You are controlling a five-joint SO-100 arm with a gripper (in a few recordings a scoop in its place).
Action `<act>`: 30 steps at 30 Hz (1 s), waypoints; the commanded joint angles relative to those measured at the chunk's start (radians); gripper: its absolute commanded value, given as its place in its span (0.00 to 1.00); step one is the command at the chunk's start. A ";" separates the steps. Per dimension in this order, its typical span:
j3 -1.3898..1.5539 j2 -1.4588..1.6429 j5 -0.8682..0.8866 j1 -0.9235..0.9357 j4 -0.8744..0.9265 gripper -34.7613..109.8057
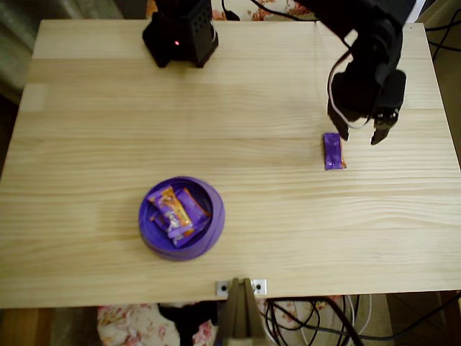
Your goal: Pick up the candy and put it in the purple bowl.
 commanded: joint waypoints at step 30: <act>-0.144 -0.101 -0.023 0.035 0.129 0.36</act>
